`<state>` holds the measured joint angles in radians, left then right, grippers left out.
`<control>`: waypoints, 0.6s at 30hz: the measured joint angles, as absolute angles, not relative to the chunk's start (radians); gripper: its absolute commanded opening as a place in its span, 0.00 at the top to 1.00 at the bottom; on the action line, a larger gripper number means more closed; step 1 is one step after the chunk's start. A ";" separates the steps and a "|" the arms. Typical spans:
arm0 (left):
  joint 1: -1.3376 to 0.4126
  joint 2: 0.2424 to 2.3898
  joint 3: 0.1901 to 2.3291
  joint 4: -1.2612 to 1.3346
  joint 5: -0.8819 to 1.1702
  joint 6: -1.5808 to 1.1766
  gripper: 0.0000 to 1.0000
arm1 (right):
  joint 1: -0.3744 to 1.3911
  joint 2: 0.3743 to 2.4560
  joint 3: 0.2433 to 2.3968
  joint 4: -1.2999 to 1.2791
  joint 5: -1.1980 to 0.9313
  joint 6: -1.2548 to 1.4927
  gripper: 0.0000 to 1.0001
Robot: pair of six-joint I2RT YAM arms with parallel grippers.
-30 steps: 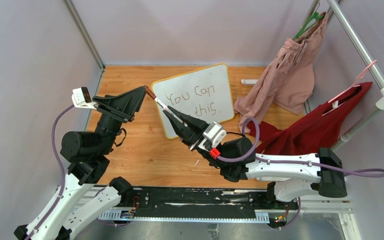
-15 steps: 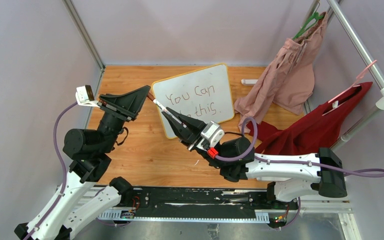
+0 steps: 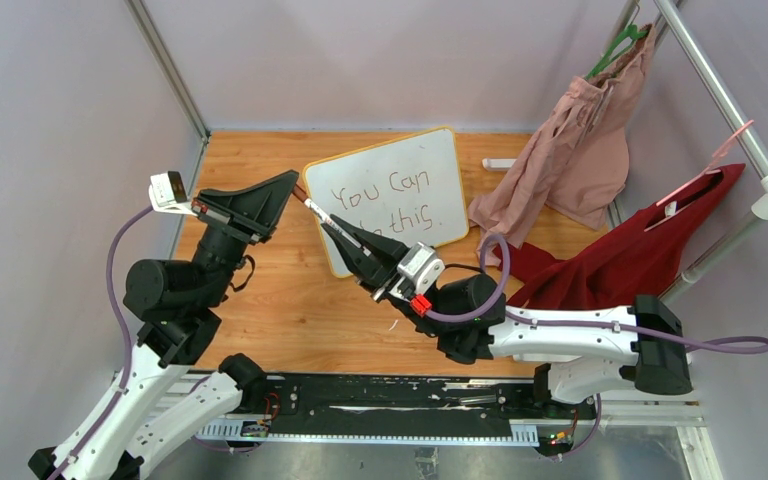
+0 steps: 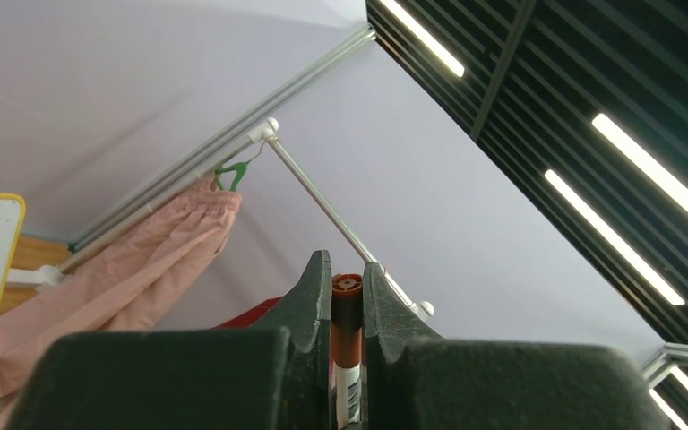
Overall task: Write a sentence on the whiteboard
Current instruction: Close the whiteboard marker at the center of the board.
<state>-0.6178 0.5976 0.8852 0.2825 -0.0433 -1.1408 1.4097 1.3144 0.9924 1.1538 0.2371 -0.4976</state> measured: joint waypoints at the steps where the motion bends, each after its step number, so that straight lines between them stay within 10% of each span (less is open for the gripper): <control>1: -0.617 0.598 0.885 0.282 -0.043 -1.144 1.00 | 1.410 1.318 0.996 1.156 0.238 -0.498 1.00; 18: -0.607 0.619 0.885 0.350 -0.058 -1.205 1.00 | 1.416 1.384 1.072 1.191 0.271 -0.522 1.00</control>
